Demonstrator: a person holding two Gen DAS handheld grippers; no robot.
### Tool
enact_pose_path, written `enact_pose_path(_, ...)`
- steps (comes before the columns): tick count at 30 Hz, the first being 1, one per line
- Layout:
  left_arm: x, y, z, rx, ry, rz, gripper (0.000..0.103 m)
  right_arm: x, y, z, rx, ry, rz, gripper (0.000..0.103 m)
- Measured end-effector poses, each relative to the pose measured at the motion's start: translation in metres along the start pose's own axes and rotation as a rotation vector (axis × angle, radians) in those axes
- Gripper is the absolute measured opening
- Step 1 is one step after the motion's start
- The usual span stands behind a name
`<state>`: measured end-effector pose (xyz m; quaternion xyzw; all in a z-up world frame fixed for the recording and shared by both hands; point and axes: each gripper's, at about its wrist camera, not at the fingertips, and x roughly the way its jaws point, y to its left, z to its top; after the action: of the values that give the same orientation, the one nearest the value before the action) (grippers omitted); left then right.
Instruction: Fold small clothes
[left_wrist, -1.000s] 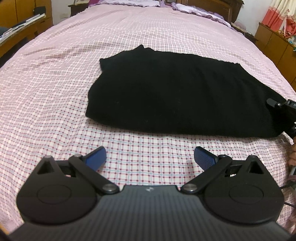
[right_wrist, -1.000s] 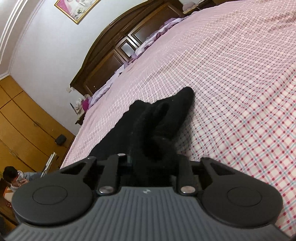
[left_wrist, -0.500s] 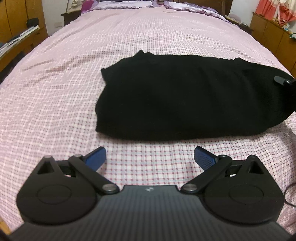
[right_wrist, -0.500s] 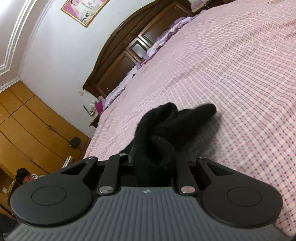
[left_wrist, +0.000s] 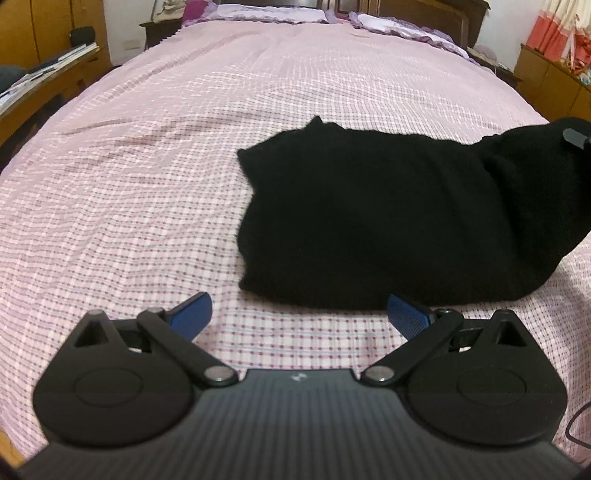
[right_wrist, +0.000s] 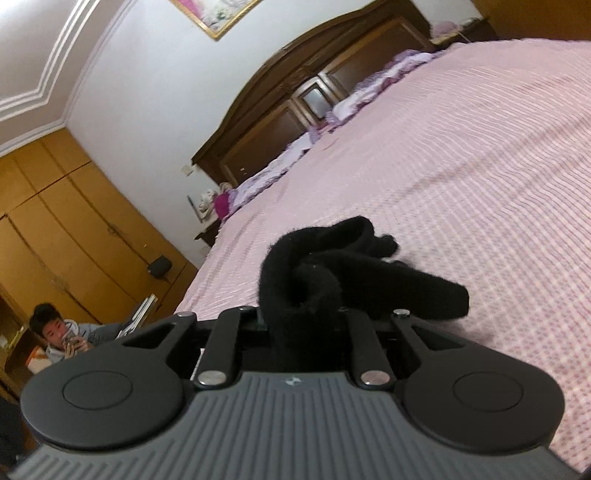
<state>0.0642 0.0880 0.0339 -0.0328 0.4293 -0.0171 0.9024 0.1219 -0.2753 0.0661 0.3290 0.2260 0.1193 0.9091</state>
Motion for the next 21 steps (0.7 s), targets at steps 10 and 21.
enact_pose_path(10, -0.005, 0.022, 0.012, -0.026, -0.038, 0.016, 0.103, 0.032, 0.087, -0.009, -0.153, 0.069, 0.077, 0.017)
enact_pose_path(21, -0.008, 0.054, 0.022, -0.105, -0.071, 0.038, 0.103, 0.110, 0.162, -0.091, -0.388, 0.295, 0.090, 0.017)
